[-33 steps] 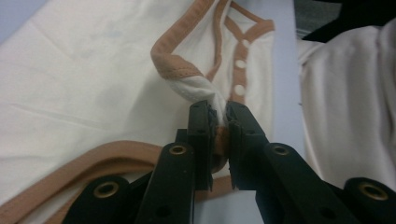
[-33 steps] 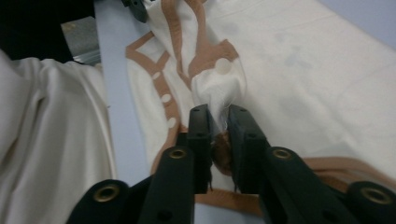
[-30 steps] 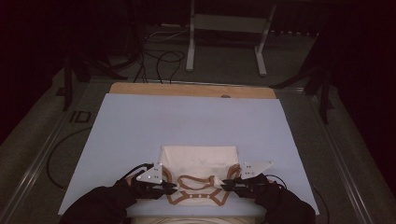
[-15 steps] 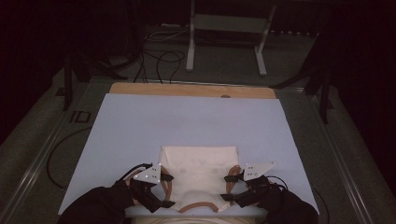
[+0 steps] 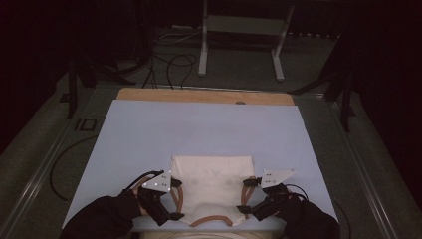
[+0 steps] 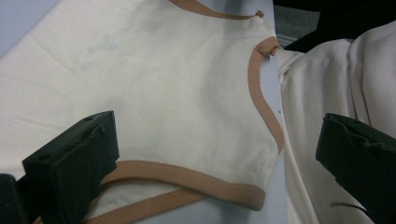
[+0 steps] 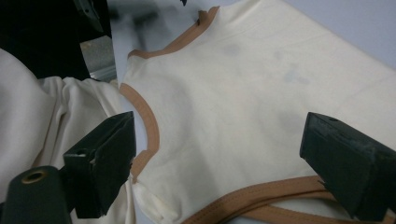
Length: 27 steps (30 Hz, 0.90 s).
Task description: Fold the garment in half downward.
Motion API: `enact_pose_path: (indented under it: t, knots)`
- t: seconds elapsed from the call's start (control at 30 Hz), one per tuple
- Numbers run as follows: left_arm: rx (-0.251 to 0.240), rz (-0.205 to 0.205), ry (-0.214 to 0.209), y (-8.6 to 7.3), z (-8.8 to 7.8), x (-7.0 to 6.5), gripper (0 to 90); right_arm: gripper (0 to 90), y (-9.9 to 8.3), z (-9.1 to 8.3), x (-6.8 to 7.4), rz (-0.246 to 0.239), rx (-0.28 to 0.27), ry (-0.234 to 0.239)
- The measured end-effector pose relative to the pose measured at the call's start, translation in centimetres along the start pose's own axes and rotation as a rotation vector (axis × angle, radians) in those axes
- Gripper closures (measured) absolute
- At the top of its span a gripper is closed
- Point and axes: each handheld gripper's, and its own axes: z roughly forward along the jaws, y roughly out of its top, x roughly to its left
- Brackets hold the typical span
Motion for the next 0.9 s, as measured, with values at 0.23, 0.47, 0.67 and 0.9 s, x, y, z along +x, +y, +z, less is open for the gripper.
enact_pose_path:
  t: [0.23,0.47,0.67,0.9]
  knots:
    - [-0.014,0.011,0.014,0.9,-0.5,0.7,0.0,10.3,0.8,-0.7,-0.6,0.001,-0.031,-0.021]
    - [-0.041,0.012,0.048,2.0,-1.1,1.7,0.1,10.5,1.9,-1.4,-1.6,-0.017,-0.062,-0.050]
    - [-0.057,0.001,0.074,2.8,-1.5,2.5,0.8,10.7,2.6,-1.6,-2.4,-0.020,-0.071,-0.065]
    - [-0.066,-0.001,0.102,3.5,-1.8,3.8,0.8,10.7,3.5,-1.4,-3.7,-0.015,-0.089,-0.082]
